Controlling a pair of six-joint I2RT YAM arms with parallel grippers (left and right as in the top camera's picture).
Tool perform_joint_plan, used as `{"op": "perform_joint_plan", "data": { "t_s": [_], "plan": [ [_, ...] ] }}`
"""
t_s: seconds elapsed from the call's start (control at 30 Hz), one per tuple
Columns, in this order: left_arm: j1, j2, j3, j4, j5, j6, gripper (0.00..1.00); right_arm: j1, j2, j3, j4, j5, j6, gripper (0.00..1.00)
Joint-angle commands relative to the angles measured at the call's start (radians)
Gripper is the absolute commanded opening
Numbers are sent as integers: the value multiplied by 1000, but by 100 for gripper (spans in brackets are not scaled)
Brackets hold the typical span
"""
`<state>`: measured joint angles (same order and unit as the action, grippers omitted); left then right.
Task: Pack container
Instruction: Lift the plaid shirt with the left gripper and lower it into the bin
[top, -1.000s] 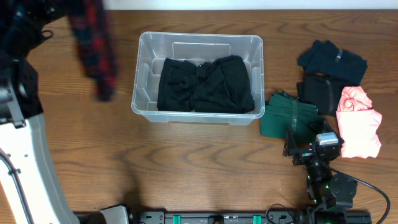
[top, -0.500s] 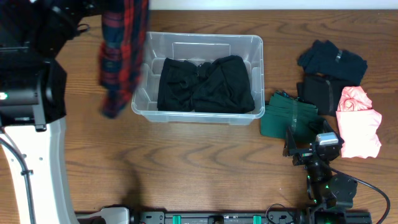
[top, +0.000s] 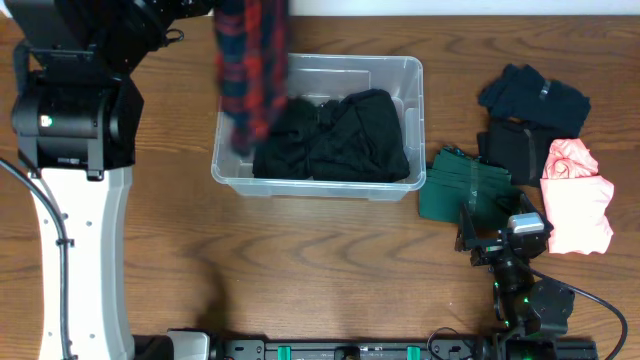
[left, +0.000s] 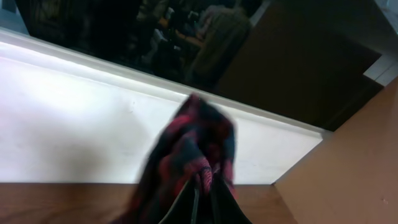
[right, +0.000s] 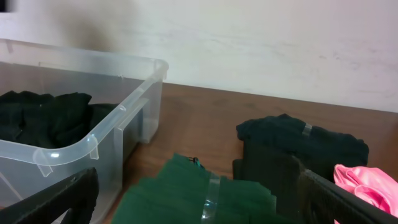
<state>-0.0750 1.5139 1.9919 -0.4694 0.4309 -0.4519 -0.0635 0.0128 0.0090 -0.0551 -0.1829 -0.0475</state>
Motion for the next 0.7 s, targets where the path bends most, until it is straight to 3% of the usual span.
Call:
{"op": "perform_joint_plan", "data": {
  "t_s": [0.0, 0.67],
  "plan": [
    [-3, -6, 20, 18, -21, -5, 6, 3, -4, -3, -1, 2, 5, 99],
    [-3, 51, 20, -8, -20, 13, 6, 3, -4, -3, -1, 2, 5, 99]
  ]
}}
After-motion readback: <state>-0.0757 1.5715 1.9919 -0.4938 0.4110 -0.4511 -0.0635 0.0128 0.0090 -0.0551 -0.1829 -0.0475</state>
